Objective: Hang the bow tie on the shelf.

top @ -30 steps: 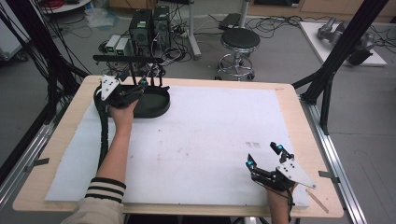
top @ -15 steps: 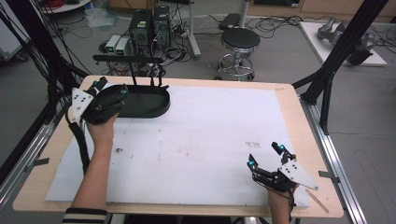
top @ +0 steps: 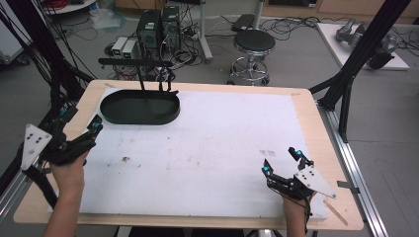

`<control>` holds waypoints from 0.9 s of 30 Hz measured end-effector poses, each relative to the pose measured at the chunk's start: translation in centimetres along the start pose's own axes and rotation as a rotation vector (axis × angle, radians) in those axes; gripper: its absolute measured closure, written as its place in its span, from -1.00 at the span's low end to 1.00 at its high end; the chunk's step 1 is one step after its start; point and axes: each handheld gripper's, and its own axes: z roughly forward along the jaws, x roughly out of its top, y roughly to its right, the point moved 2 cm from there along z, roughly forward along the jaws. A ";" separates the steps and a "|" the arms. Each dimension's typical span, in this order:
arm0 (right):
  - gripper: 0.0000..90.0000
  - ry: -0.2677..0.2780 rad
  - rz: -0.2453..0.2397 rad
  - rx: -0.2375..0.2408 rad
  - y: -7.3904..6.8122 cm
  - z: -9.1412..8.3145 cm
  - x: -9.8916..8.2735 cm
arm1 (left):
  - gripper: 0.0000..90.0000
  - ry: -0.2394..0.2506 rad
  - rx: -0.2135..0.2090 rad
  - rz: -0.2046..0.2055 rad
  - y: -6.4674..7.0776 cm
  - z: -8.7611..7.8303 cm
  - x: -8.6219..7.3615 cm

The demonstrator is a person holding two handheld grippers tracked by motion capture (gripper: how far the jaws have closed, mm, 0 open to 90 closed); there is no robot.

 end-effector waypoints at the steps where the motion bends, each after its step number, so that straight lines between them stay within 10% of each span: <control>1: -0.78 0.001 0.004 0.002 0.0 0.0 0.0 | -0.49 -0.009 0.002 0.009 0.1 -0.6 -0.2; 10: -0.78 0.014 0.001 -0.019 0.2 -0.4 0.3 | -0.49 -0.109 0.003 0.000 0.5 -3.6 -3.5; 27: -0.78 0.018 0.058 -0.051 0.7 -1.2 0.3 | -0.49 -0.142 -0.007 0.019 1.2 -4.4 -6.3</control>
